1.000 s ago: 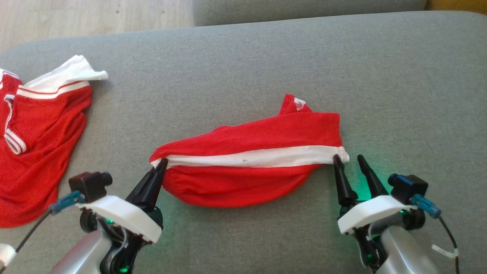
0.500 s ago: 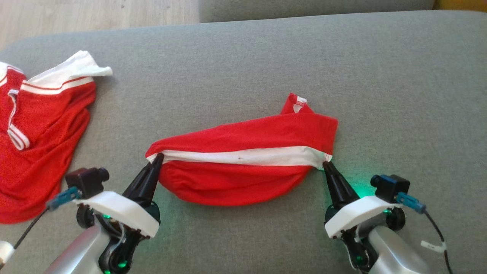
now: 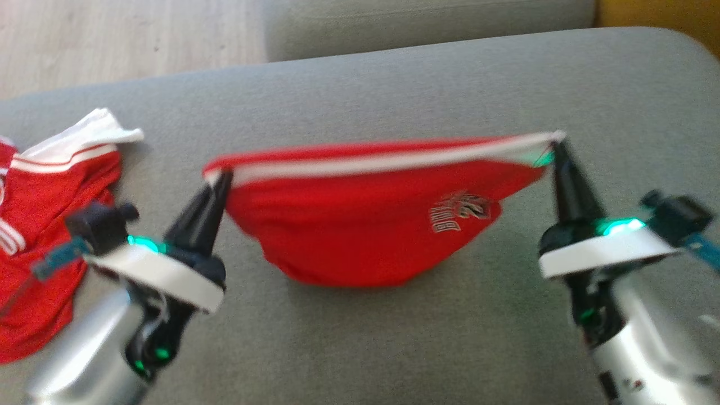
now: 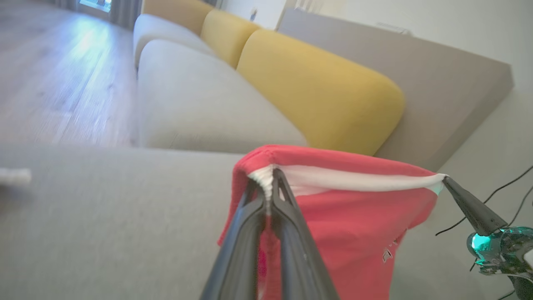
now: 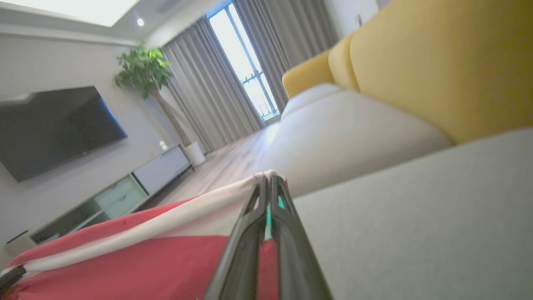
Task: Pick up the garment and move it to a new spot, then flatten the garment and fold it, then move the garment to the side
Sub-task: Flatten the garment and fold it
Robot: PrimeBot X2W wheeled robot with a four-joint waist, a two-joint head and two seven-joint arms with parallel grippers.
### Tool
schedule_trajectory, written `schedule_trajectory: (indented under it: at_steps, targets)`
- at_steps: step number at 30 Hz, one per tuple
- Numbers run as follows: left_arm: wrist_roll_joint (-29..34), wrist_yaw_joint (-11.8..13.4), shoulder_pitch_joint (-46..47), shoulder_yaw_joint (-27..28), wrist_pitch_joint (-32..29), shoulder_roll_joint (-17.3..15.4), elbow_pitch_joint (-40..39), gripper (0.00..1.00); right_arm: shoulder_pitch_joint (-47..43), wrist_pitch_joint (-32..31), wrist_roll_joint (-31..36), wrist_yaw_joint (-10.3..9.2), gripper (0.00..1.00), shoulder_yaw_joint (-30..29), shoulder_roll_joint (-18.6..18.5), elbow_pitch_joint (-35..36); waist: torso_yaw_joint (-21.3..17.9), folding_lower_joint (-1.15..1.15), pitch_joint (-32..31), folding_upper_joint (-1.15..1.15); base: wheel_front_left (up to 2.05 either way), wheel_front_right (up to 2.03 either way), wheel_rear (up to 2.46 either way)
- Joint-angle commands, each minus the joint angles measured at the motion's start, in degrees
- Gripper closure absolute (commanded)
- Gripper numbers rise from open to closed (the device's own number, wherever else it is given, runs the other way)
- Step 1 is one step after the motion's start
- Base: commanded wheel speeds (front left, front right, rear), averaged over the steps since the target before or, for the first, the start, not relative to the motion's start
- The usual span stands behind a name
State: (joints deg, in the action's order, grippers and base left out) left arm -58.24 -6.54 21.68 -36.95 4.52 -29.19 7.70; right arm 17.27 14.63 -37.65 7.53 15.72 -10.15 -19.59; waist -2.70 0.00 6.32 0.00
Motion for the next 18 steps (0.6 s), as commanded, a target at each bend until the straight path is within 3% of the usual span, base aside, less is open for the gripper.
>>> schedule_trajectory:
  at_steps: [1, 5, 10, 14, 18]
  targets:
    - [0.78, 0.34, 6.09, 3.86, -0.37, -3.26, -4.29, 1.0, 3.44, 0.37, 1.08, -0.04, 1.0, -1.57, -1.49, 4.7, -1.71, 0.0, -0.95, 0.0, 0.0, 0.0, 0.0]
    - [1.88, 0.8, 13.4, 5.77, -2.76, -4.76, -10.37, 1.0, 9.75, 0.37, 2.96, -0.04, 1.0, -5.27, -4.24, 9.2, -3.44, 0.0, -0.39, 0.0, 0.0, 0.0, 0.0]
    - [3.51, 1.06, 23.46, 6.61, -6.26, -4.51, -12.45, 1.0, 20.03, -1.59, 3.8, -0.04, 1.0, -8.5, -6.57, 9.19, -4.45, 0.0, 2.46, 0.0, 0.0, 0.0, 0.0]
    - [4.97, 0.66, 34.84, 6.07, -9.57, -2.15, -9.01, 1.0, 31.43, -4.47, 4.56, -0.04, 1.0, -8.53, -8.23, 6.25, -4.92, 0.0, 7.39, 0.0, 0.0, 0.0, 0.0]
    - [8.57, -0.06, 46.21, 4.94, -8.62, 1.24, -1.37, 1.0, 41.85, -4.31, 5.82, -0.04, 1.0, -7.81, -10.09, 1.57, -4.71, 0.0, 12.84, 0.0, 0.0, 0.0, 0.0]
